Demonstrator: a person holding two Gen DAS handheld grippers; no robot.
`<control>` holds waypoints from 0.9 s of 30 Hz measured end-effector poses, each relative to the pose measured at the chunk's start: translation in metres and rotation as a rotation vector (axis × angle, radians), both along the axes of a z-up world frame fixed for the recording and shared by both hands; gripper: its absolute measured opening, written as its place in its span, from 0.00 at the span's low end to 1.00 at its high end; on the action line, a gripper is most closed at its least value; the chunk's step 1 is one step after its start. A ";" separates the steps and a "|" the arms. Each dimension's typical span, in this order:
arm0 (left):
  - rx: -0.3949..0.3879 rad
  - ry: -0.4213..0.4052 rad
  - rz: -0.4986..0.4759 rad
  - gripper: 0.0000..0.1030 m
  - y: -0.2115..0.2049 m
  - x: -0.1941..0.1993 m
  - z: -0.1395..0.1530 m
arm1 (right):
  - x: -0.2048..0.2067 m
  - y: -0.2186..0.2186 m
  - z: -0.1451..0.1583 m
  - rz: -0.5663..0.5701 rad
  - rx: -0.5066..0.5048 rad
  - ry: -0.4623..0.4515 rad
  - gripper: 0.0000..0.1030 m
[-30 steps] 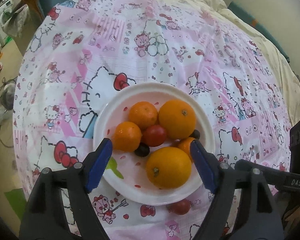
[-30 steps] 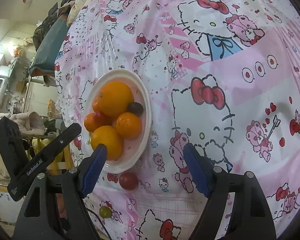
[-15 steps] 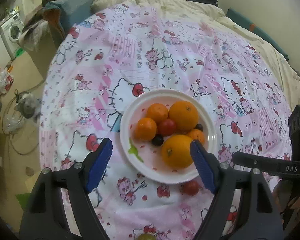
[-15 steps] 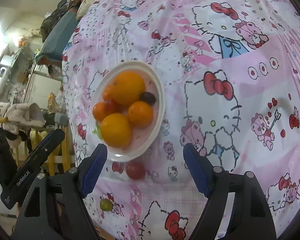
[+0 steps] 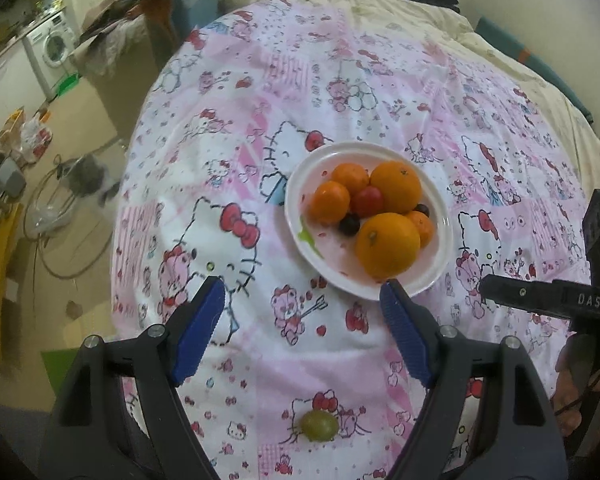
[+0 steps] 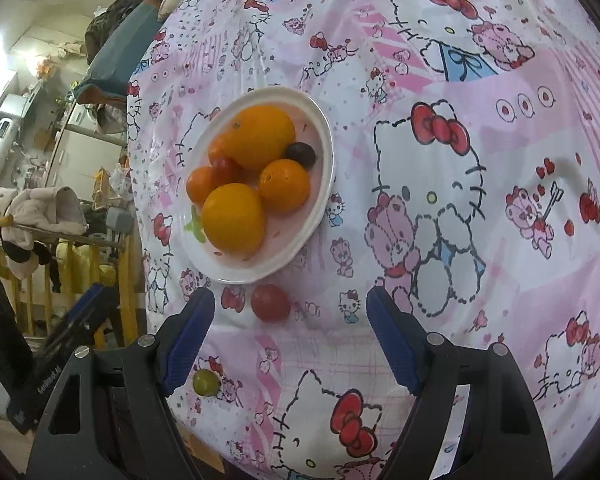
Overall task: Organize fruits
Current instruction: 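Grasp a small red tomato with the right tool while the left tool grasps a green grape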
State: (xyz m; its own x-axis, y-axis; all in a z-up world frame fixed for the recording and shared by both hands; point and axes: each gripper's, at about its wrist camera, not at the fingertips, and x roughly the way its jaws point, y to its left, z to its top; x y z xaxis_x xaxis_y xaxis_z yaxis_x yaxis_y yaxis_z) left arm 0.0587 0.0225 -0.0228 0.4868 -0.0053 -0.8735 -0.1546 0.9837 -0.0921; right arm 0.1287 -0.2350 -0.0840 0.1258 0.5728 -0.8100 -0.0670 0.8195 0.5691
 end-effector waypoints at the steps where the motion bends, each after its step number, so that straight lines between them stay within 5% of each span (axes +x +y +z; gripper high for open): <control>1: 0.005 -0.003 0.013 0.75 0.002 -0.003 0.000 | 0.000 0.001 0.000 0.002 -0.001 0.003 0.79; 11: 0.019 0.029 0.064 0.75 0.014 -0.026 -0.009 | -0.008 0.055 -0.025 0.169 -0.097 0.046 0.77; 20: -0.012 0.038 -0.010 0.75 0.013 -0.038 -0.017 | -0.009 0.114 -0.043 0.341 -0.312 -0.022 0.32; 27: -0.029 0.154 -0.109 0.75 0.001 -0.051 -0.045 | -0.009 0.112 -0.039 0.356 -0.318 -0.033 0.30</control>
